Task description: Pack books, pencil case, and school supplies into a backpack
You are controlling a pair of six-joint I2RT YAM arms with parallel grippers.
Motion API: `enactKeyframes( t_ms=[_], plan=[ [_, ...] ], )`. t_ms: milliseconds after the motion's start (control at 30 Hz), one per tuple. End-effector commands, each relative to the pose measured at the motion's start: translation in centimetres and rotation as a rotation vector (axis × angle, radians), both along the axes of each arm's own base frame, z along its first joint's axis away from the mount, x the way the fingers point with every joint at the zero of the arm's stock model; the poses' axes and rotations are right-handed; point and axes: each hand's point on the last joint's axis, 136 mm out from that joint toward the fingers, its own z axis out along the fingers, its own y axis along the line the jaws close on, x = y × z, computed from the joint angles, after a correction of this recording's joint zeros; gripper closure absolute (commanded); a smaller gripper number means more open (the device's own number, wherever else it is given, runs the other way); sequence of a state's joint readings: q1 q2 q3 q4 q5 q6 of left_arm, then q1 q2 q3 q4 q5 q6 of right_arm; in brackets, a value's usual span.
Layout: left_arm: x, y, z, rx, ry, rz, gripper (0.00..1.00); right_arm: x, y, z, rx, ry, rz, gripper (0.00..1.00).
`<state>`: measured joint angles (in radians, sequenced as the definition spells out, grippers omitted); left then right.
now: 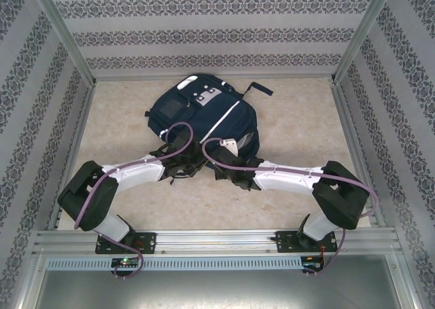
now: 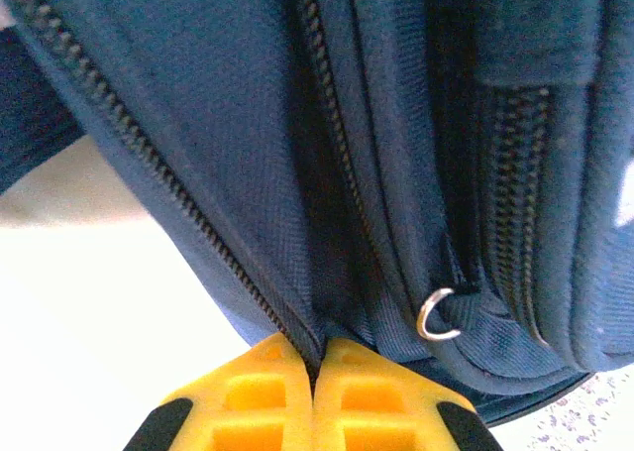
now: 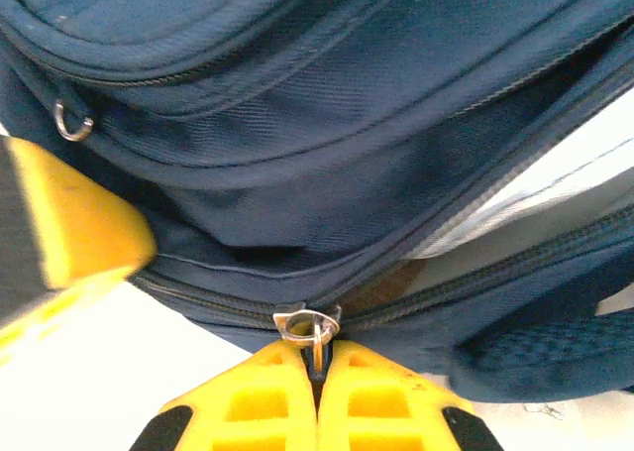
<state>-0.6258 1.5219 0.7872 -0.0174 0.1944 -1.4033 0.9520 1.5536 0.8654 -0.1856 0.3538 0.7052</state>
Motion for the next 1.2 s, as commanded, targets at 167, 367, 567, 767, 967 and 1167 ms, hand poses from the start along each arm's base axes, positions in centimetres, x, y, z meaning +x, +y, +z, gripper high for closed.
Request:
enactKeyframes(
  t_ms=[167, 367, 567, 767, 967, 1167],
  plan=[
    [-0.8, 9.7, 0.4, 0.254, 0.040, 0.161, 1.00, 0.3, -5.6, -0.6, -0.084, -0.014, -0.108, 1.00],
    [-0.1, 14.8, 1.5, 0.300, 0.061, 0.201, 1.00, 1.5, -7.3, 0.0, -0.096, -0.025, -0.118, 1.00],
    [2.7, 20.5, 2.0, 0.372, 0.087, 0.222, 1.00, 2.2, -5.1, 0.9, -0.052, -0.027, -0.061, 1.00],
    [5.0, 22.4, 2.8, 0.383, 0.090, 0.186, 1.00, 2.3, -0.8, 1.9, 0.008, -0.034, 0.009, 1.00],
    [3.2, 19.2, 3.0, 0.216, 0.113, 0.168, 0.56, 2.5, 2.0, 2.5, 0.047, -0.033, 0.050, 1.00],
    [-1.0, 12.4, 3.8, 0.052, 0.135, 0.115, 0.47, 2.6, 2.2, 2.0, 0.040, -0.026, 0.052, 1.00]
  ],
)
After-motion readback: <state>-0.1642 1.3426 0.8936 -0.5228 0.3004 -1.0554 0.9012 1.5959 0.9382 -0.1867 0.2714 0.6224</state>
